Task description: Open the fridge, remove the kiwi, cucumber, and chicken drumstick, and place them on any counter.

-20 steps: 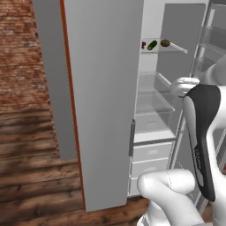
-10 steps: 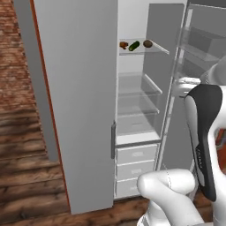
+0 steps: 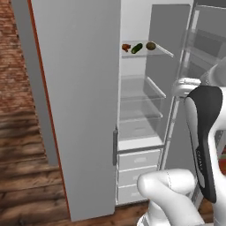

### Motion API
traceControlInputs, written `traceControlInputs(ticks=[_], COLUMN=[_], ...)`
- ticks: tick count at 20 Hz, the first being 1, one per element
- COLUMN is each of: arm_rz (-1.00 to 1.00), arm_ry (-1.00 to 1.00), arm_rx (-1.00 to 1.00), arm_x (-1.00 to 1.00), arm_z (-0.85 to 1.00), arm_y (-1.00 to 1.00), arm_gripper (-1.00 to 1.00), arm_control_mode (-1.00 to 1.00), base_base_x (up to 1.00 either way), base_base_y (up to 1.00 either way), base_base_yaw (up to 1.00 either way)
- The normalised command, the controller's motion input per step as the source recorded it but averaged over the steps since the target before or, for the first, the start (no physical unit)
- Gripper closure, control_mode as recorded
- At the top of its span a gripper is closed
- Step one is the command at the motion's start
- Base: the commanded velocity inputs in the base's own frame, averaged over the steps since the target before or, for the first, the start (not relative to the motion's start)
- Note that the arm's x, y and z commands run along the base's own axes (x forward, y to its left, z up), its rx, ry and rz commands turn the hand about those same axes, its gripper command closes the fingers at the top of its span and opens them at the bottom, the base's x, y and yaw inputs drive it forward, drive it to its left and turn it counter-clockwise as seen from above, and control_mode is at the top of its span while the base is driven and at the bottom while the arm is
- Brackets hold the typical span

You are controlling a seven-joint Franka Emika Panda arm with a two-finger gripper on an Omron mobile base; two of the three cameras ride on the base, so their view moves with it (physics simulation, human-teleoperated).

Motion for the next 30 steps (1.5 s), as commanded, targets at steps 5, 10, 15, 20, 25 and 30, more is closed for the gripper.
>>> traceControlInputs(ticks=[5, 10, 15, 20, 25, 30], arm_rz=[0.0, 0.0, 0.0, 0.0, 0.0, 0.0], arm_ry=[0.0, 0.0, 0.0, 0.0, 0.0, 0.0], arm_rx=[0.0, 0.0, 0.0, 0.0, 0.0, 0.0], arm_x=[0.0, 0.0, 0.0, 0.0, 0.0, 0.05], arm_z=[0.0, 0.0, 0.0, 0.0, 0.0, 0.09], arm_y=[0.0, 0.0, 0.0, 0.0, 0.0, 0.0], arm_gripper=[-1.0, -1.0, -1.0, -1.0, -1.0, -1.0], arm_control_mode=[1.0, 1.0, 1.0, 1.0, -1.0, -1.0], base_base_x=[0.81, 0.82, 0.74, 0.52, 0.11, 0.0], base_base_y=[-0.14, -0.03, -0.13, -0.12, -0.06, 0.0], base_base_yaw=[0.0, 0.0, 0.0, 0.0, 0.0, 0.0])
